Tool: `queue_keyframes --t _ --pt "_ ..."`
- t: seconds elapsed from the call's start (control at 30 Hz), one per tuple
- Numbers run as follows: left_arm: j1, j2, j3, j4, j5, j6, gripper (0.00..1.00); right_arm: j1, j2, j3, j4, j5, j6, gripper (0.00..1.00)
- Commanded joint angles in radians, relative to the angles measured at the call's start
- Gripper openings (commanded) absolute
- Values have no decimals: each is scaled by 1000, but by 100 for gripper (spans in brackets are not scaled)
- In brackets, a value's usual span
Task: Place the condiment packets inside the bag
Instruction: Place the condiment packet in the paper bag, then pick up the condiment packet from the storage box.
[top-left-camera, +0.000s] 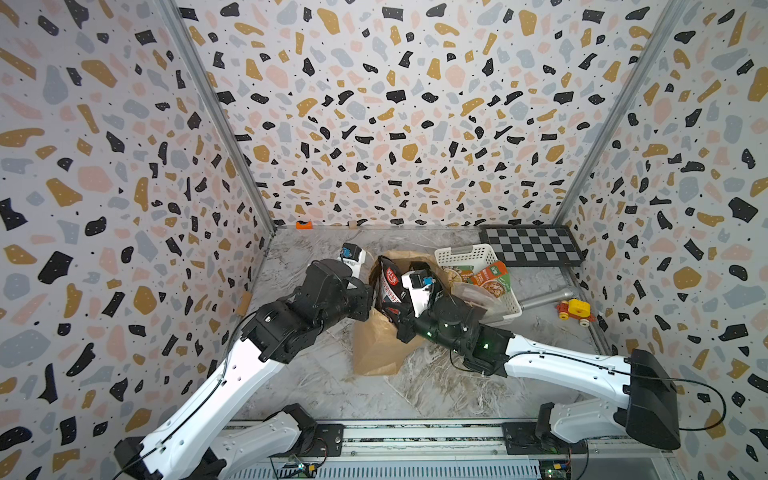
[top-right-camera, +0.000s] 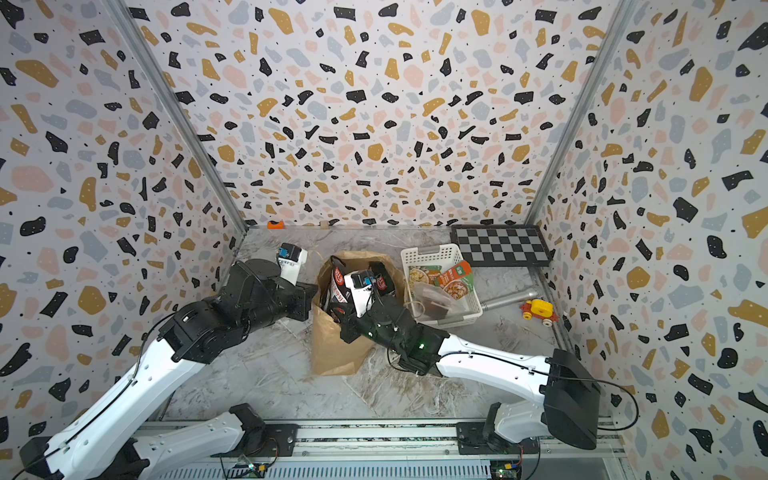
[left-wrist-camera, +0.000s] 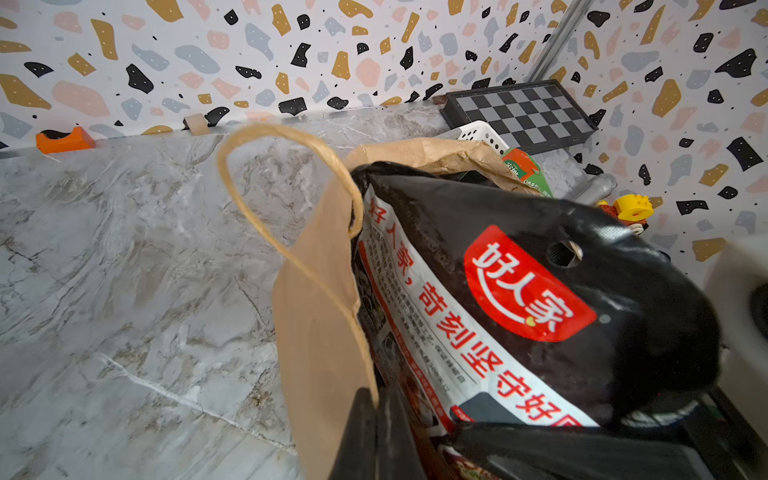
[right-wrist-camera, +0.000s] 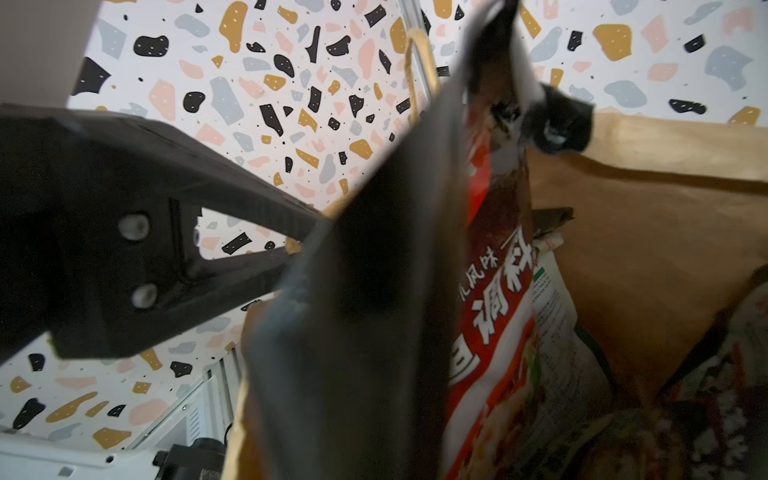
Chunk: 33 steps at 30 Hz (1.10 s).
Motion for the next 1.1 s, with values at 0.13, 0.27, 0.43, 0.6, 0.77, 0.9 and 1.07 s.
queue_keyframes --t 0.13,0.27,0.43,0.6,0.77,0.9,1.07 --pt "-2 -12 -7 33 -2 18 0 1 -93 55 -130 128 -37 40" --pt "-2 -11 -6 32 -2 20 0 -4 -139 104 -311 118 -75 61" --pt "-2 -11 -4 30 -1 18 0 -60 -236 166 -556 146 -153 72" --pt "-2 -13 -3 27 -2 20 0 -283 -288 235 -845 166 -316 89" --pt "-2 -15 -7 32 -1 18 0 -641 -268 146 -933 -149 -458 95" --pt "-2 -11 -9 29 -5 20 0 -745 -179 79 -948 -317 -641 97" --pt "-2 -8 -8 28 1 21 0 -780 -59 28 -841 -404 -748 95"
